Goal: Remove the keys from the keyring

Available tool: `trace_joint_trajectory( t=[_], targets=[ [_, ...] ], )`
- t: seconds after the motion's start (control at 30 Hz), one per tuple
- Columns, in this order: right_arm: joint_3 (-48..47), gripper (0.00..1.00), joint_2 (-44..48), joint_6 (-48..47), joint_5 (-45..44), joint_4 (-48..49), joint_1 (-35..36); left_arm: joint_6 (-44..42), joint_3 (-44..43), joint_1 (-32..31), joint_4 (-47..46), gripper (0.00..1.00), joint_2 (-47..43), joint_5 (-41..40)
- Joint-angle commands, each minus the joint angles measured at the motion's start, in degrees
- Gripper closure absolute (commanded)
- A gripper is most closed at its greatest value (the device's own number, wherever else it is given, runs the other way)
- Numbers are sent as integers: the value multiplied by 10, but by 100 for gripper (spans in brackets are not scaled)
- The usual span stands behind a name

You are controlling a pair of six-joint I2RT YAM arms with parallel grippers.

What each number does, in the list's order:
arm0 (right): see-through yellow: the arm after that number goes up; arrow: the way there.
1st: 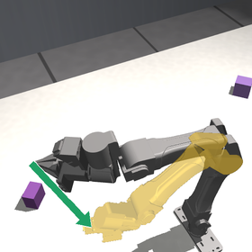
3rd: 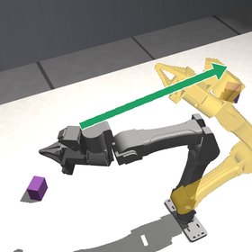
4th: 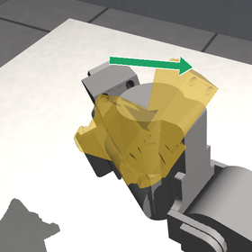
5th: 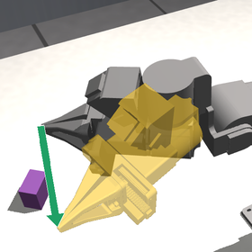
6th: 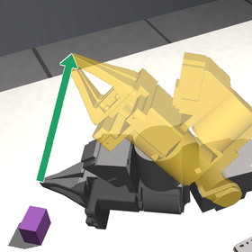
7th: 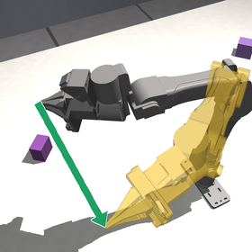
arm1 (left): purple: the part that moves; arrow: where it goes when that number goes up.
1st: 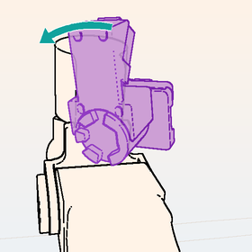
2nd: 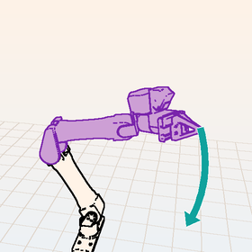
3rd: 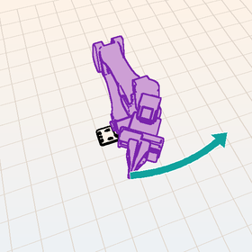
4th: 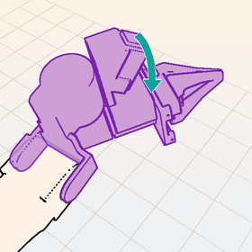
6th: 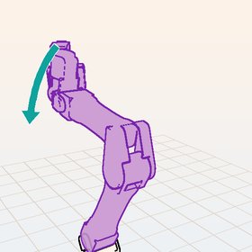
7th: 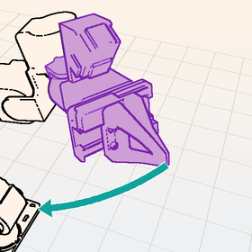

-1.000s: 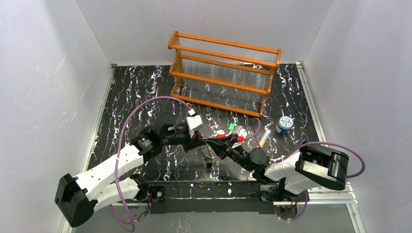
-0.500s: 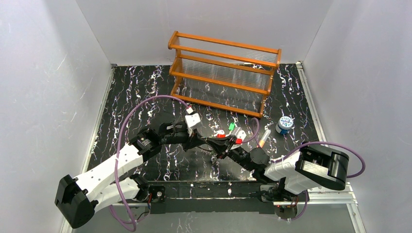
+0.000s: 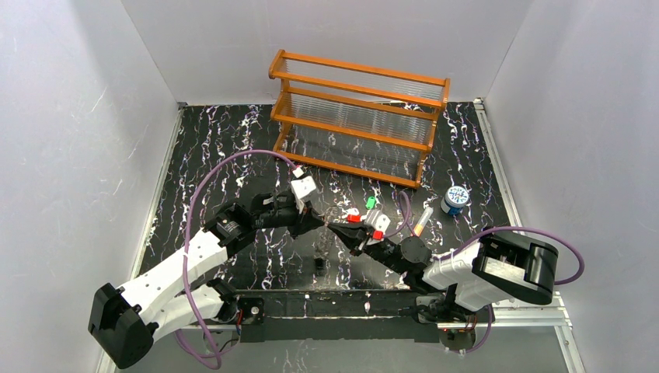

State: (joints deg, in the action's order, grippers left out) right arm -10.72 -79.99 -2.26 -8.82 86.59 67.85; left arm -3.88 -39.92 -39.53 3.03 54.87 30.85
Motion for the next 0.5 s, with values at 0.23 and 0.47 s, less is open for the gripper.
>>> trace_joint_trajectory(
  t=[0.23,0.47],
  targets=[
    [-3,99,31,-9,117,101,-36,-59,-8,6,1,100,-15,56],
    [5,68,93,39,259,-1,-112,-146,0,6,30,100,-26,97]
  ],
)
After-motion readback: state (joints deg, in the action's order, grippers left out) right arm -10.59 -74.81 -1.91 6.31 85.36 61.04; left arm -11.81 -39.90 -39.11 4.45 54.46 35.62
